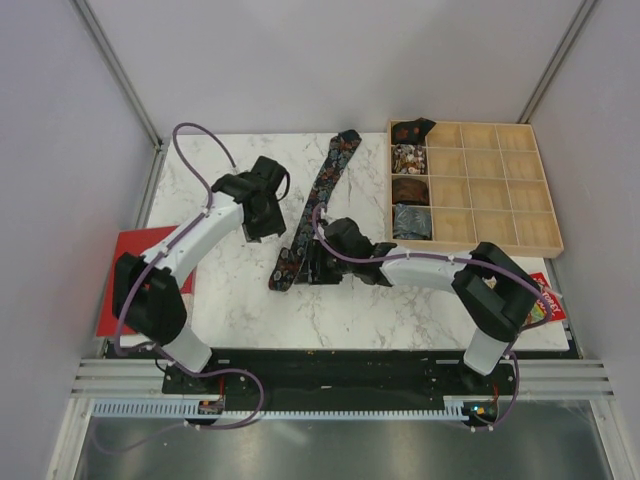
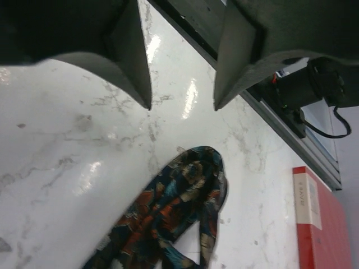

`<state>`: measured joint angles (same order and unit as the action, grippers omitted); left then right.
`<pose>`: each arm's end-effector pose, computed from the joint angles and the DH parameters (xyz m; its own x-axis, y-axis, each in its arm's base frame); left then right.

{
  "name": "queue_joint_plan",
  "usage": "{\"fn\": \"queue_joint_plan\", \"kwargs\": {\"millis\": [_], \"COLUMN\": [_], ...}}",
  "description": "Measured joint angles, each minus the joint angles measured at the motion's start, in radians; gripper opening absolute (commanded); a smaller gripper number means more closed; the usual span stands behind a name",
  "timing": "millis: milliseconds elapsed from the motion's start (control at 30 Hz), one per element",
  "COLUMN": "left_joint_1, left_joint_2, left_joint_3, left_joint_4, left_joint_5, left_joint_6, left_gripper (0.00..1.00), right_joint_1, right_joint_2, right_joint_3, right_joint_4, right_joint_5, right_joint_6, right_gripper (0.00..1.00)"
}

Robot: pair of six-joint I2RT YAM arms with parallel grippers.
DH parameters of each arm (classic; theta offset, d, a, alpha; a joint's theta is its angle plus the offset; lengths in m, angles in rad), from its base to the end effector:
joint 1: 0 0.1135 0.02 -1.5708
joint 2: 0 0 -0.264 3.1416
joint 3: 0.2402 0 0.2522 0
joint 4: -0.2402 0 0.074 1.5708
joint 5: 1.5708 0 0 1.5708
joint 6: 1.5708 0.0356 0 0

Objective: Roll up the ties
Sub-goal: Roll the tie at the center of the board.

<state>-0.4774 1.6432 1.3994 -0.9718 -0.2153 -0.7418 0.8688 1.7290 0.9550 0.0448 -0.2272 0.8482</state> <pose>0.2958 -0.1445 0.2739 -0.8726 -0.2917 -0.3917 -0.2803 0.9559 -0.0873 0.2262 0.2799 0.1735 -0.9239 0.0393 -0.3806 -0.2410 0.7129 0.6586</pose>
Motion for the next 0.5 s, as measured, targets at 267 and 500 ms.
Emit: {"fn": "queue_joint_plan", "kwargs": {"millis": [267,500], "left_joint_1": [0.011,0.011], "left_joint_2": [-0.364,-0.554], "left_joint_3": [-0.285,-0.506], "left_joint_4": [0.004,0.045], "left_joint_5": [-0.098,-0.066], "left_joint_6": [0.0,-0.018], "left_gripper": [0.51,0.52], "right_joint_1": [0.013,0.005], "right_joint_2": [0.084,0.249], "right_joint_3": [0.248,0.434], "right_joint_4": [-0.009,-0.021], "right_joint_5": [-0.024,-0.056], "right_joint_6": [-0.021,-0.02], "right_gripper": [0.19,0.17]}}
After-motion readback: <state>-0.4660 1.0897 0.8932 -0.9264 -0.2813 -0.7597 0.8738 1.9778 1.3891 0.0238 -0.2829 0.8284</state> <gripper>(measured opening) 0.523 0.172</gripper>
